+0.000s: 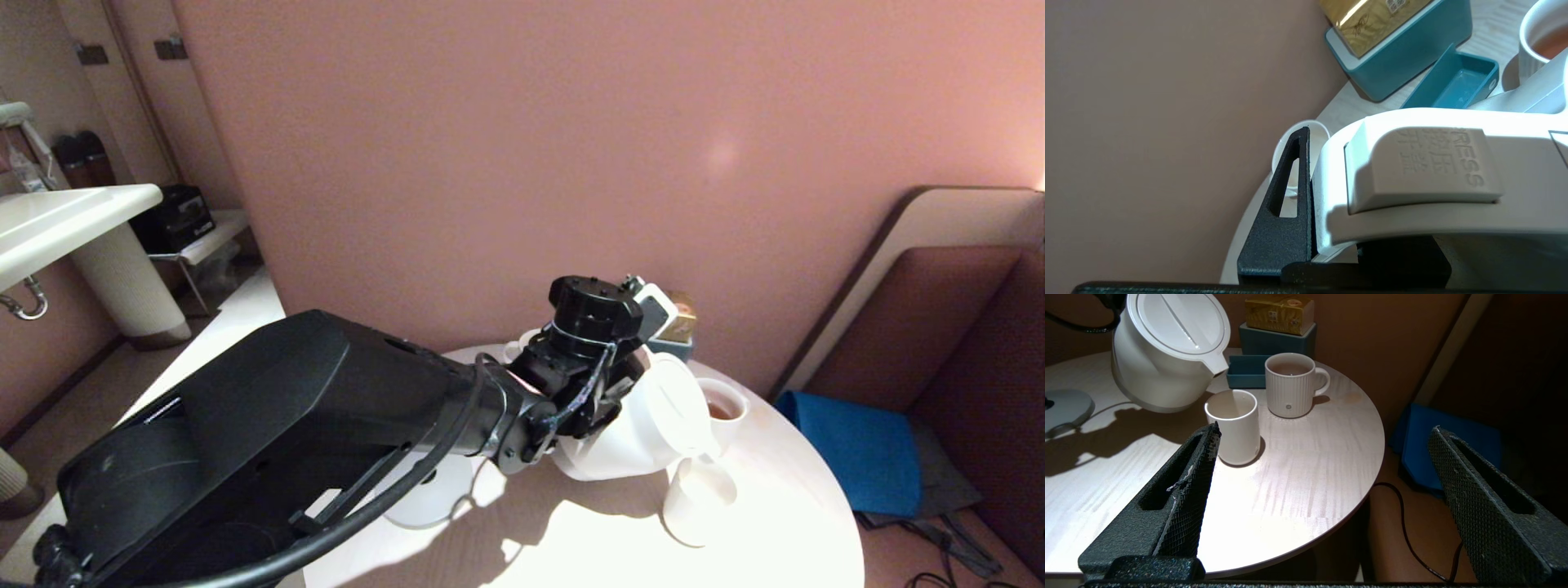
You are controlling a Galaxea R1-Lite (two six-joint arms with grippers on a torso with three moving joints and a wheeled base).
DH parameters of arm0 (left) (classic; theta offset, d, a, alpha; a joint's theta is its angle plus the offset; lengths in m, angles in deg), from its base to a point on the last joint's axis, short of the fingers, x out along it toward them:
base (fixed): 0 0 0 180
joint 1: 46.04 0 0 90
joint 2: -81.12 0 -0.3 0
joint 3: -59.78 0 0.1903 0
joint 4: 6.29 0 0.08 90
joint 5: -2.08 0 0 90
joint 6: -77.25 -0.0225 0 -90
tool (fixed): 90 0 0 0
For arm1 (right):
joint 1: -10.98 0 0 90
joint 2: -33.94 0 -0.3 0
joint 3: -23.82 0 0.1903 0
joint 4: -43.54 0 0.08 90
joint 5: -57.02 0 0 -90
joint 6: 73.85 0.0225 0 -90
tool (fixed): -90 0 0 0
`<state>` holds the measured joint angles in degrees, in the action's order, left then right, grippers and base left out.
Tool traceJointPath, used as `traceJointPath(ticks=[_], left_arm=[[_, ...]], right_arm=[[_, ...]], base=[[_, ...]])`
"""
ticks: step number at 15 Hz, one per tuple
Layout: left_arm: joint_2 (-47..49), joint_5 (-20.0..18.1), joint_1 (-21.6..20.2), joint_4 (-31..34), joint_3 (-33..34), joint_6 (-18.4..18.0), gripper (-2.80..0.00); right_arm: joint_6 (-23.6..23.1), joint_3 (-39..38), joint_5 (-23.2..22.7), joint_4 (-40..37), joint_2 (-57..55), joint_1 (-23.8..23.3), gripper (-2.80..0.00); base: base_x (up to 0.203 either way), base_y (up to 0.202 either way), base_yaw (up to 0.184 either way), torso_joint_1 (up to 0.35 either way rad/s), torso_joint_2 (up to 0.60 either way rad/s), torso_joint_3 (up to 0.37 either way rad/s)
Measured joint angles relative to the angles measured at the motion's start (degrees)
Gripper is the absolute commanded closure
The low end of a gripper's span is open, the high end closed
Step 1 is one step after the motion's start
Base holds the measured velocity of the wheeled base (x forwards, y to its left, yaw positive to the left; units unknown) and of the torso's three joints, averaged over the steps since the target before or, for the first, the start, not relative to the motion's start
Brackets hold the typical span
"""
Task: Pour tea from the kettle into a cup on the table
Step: Pour water into the cup
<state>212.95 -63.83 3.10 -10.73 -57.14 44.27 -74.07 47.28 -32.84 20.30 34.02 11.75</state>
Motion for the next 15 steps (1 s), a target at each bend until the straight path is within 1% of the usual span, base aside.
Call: traceJointPath(ticks=[2, 6, 11, 15], left_arm=[[0.0, 0.01, 0.11, 0.09, -0.17, -1.51, 0.0], [0.15, 0.04, 0.26, 0.41, -1.42, -3.17, 0.0], [0.26, 0.07, 1.17, 6.51, -6.86, -3.95, 0.0], [0.63, 0.39, 1.66, 7.39, -7.83, -5.71, 0.0]], right_arm=[[0.0, 0.0, 0.02, 0.02, 0.0, 0.0, -2.8], [-0.02, 0.0, 0.03, 0.01, 0.0, 0.0, -2.8], [0.0, 0.0, 0.03, 0.02, 0.0, 0.0, -2.8], [0.0, 0.0, 0.05, 0.02, 0.0, 0.0, -2.8]], base=[[0.0, 0.0, 0.0, 0.0, 0.0, 0.0], [0.0, 0.0, 0.0, 0.0, 0.0, 0.0], [0.0, 0.0, 0.0, 0.0, 0.0, 0.0], [0.0, 0.0, 0.0, 0.0, 0.0, 0.0]])
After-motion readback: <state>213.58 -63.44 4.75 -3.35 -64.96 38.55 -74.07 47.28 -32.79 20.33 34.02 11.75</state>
